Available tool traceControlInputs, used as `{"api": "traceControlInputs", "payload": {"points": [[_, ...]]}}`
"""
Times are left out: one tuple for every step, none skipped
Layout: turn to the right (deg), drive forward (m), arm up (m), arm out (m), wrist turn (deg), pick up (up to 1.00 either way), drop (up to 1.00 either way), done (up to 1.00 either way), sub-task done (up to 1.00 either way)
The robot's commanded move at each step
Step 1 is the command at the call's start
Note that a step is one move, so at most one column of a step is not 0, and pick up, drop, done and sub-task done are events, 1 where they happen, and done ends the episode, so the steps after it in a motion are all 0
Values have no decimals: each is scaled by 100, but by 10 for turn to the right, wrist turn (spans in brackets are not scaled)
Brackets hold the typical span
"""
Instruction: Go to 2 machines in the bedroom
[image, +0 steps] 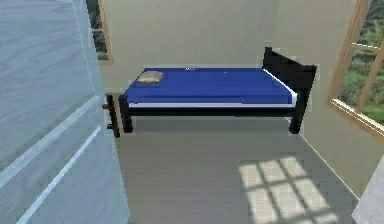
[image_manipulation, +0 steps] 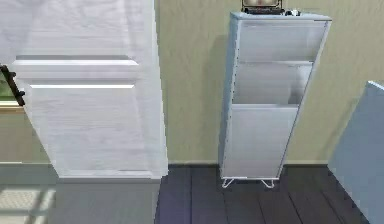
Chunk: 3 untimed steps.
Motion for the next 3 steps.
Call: {"api": "traceControlInputs", "payload": {"points": [[0, 100, 0, 0, 0, 0, 0, 0, 0], [0, 35, 0, 0, 0, 0, 0, 0, 0], [-330, 0, 0, 0, 0, 0, 0, 0, 0]]}}
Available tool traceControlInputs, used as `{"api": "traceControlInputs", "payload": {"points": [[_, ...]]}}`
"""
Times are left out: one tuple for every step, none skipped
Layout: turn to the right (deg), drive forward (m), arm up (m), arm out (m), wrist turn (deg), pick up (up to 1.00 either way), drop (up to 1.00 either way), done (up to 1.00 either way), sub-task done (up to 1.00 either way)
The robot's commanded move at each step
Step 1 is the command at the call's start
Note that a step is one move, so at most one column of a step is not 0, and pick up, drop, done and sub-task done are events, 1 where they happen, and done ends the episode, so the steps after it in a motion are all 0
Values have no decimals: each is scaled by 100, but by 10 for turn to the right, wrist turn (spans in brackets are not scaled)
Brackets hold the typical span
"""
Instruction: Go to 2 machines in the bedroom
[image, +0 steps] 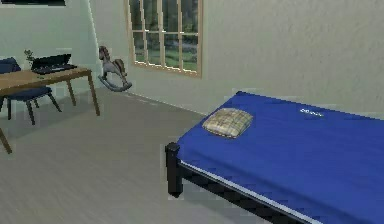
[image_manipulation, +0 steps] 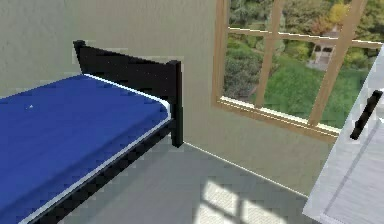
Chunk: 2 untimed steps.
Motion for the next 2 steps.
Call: {"api": "traceControlInputs", "payload": {"points": [[0, 55, 0, 0, 0, 0, 0, 0, 0], [-450, 0, 0, 0, 0, 0, 0, 0, 0]]}}
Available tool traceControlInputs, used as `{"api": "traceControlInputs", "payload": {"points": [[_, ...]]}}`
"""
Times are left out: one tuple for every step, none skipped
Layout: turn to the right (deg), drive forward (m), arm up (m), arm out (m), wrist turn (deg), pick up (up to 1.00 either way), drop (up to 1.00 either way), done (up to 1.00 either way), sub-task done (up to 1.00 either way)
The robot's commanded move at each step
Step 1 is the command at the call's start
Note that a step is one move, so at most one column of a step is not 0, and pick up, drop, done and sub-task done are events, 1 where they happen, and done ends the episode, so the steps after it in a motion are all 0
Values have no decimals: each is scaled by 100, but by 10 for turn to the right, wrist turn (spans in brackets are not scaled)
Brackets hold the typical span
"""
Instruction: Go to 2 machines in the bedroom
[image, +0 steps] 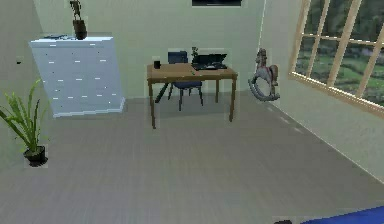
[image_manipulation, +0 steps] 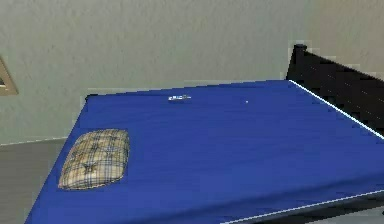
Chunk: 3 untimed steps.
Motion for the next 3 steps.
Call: {"api": "traceControlInputs", "payload": {"points": [[-90, 0, 0, 0, 0, 0, 0, 0, 0], [0, 100, 0, 0, 0, 0, 0, 0, 0], [-30, 0, 0, 0, 0, 0, 0, 0, 0]]}}
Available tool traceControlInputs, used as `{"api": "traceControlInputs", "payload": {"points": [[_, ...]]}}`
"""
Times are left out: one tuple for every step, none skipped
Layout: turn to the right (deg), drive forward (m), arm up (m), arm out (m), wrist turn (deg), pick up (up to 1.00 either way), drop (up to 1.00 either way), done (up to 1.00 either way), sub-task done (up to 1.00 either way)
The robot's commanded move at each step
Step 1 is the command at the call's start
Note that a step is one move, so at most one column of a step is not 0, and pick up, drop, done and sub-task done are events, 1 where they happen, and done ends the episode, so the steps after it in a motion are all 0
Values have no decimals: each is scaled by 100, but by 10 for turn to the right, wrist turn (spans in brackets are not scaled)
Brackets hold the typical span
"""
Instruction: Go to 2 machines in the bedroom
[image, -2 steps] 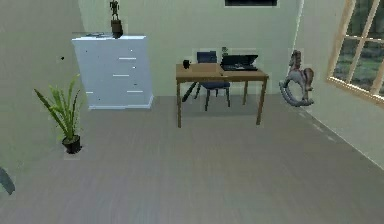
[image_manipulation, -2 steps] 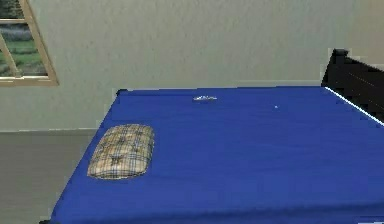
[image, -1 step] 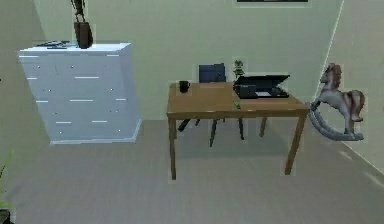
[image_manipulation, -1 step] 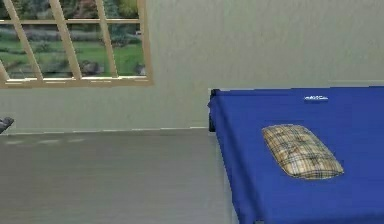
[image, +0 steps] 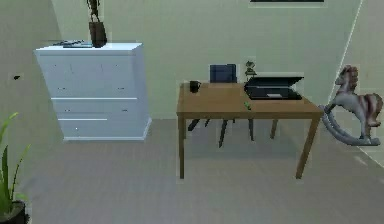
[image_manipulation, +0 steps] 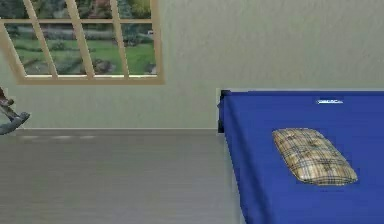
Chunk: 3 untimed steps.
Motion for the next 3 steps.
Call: {"api": "traceControlInputs", "payload": {"points": [[0, 100, 0, 0, 0, 0, 0, 0, 0], [-180, 0, 0, 0, 0, 0, 0, 0, 0], [0, 10, 0, 0, 0, 0, 0, 0, 0]]}}
